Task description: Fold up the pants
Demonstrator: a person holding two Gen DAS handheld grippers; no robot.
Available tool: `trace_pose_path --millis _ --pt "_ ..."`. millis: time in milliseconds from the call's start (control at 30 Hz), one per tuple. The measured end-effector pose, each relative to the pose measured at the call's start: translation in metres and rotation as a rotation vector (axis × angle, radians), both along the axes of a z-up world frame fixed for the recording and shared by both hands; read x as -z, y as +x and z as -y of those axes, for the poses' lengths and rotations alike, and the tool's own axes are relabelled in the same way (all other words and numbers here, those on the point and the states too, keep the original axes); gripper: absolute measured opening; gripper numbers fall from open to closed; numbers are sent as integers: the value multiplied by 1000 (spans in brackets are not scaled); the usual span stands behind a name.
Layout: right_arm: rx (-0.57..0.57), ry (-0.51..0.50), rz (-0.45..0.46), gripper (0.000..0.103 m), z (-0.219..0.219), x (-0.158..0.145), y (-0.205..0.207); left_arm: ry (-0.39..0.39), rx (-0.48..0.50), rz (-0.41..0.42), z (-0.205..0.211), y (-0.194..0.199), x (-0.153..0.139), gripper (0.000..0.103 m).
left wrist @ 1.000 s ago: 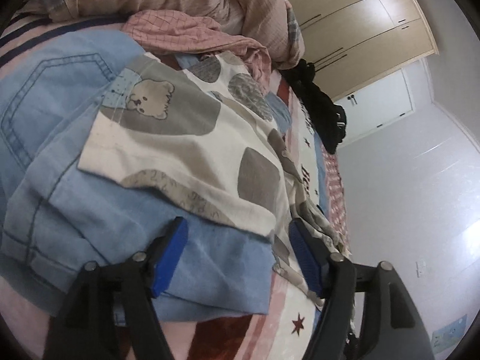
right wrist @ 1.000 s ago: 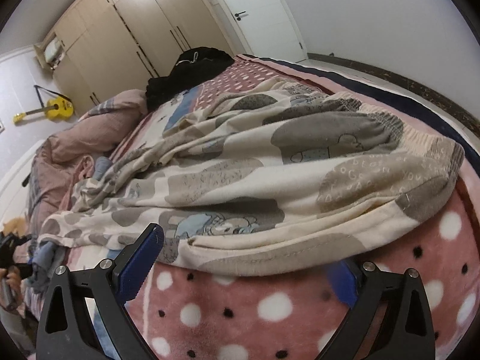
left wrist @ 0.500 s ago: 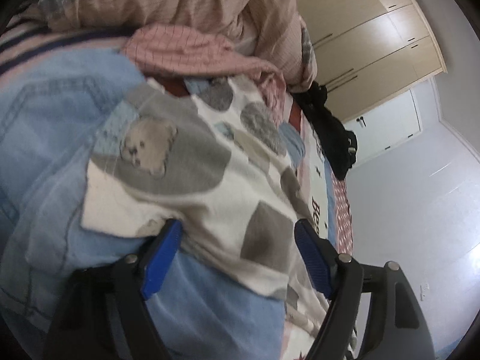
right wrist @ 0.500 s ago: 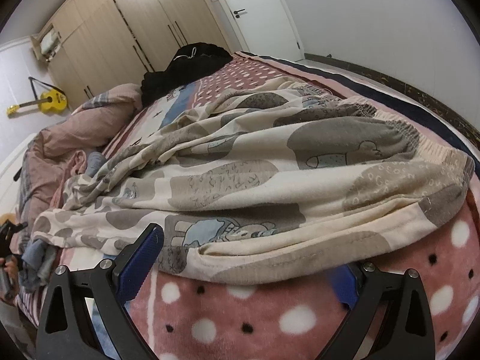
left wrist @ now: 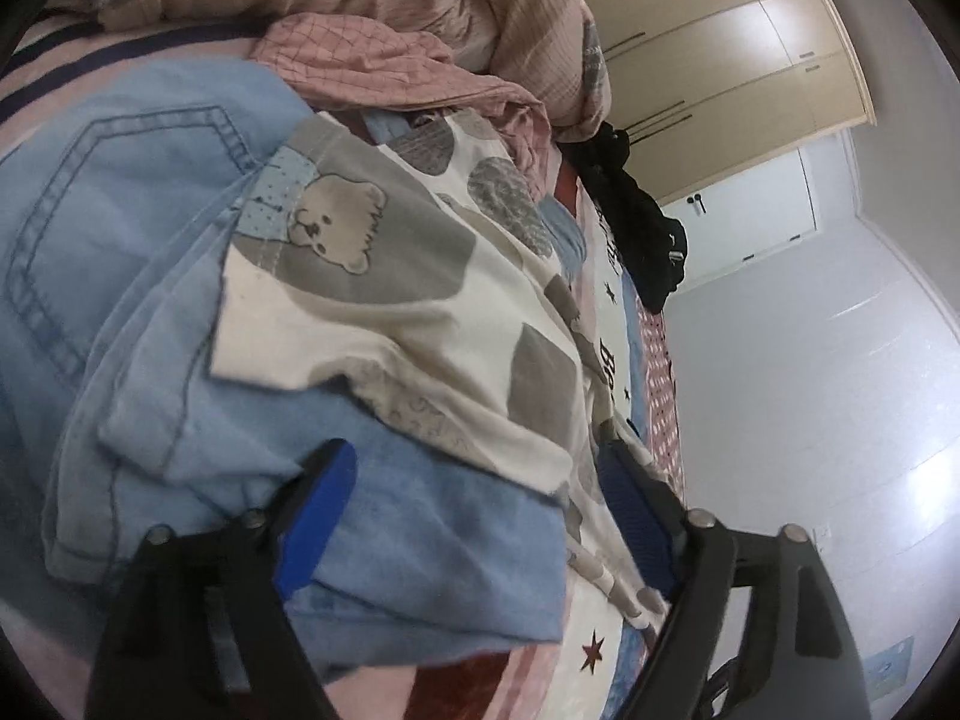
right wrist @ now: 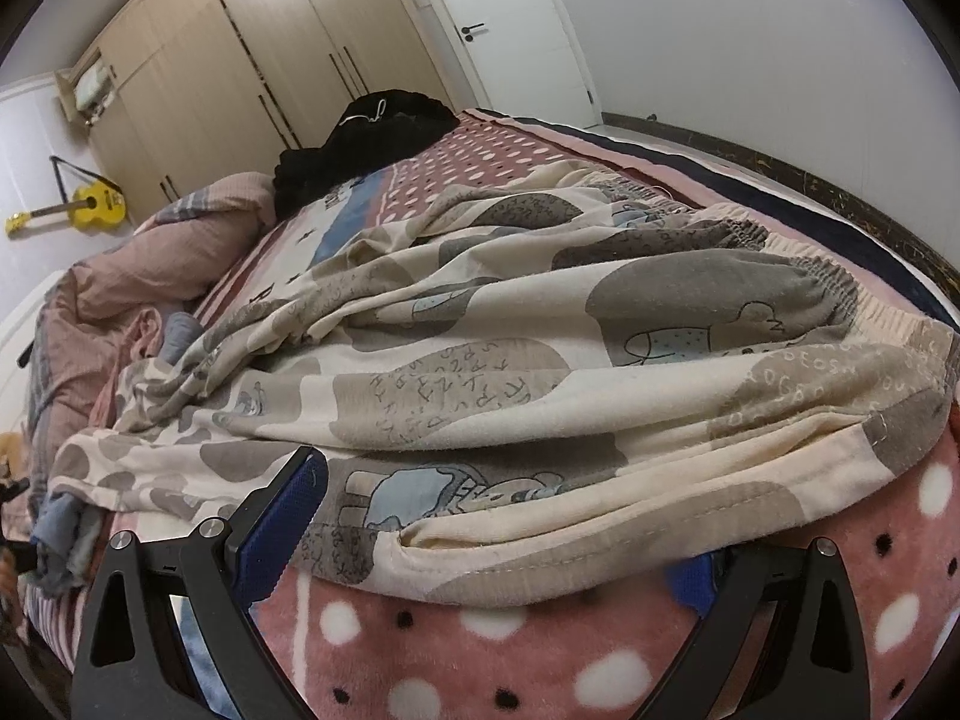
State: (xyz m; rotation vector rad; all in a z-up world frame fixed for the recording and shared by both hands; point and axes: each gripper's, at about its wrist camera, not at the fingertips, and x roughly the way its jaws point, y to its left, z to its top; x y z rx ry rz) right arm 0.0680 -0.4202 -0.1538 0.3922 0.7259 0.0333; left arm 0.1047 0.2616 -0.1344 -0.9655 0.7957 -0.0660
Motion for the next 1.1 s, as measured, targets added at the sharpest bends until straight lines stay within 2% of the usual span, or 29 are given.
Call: trace_pose_path --millis 133,267,333,400,500,533,567,600,633,700,767,800,900,1100 --pt "-1 -1 0 98 -1 -1 0 57 -50 2 -1 16 7 86" --pt "-10 -4 -4 98 0 0 1 63 -132 60 -6 22 0 86" --pt "-13 -8 -6 98 -1 -1 1 68 -135 88 -8 26 -3 85" --pt "-13 -11 -7 98 -2 -1 1 85 -146 85 -10 33 -3 77" --pt "0 1 -1 98 -1 -1 2 97 -175 85 -15 36 -3 48" --pt "10 12 3 97 1 -1 2 106 -186 84 -17 36 -3 30" --pt "20 19 6 93 2 -1 3 121 -192 78 -20 37 -4 21" --pt "33 19 7 84 3 -1 5 127 -193 76 -21 37 -4 8" --pt "50 9 4 77 3 -1 6 129 -189 80 -23 37 -6 5" --pt "85 -32 -18 39 4 -2 11 143 -187 91 -25 33 -10 3" --pt "105 -72 -40 16 5 -3 13 186 -186 118 -22 26 -20 3" --pt "95 -62 -34 10 5 -4 13 213 -177 130 -19 23 -26 3" --pt "70 -63 -15 7 3 -13 9 289 -140 155 -11 15 -47 2" --pt "12 -85 50 6 0 -49 -1 340 -106 178 -12 6 -76 2"
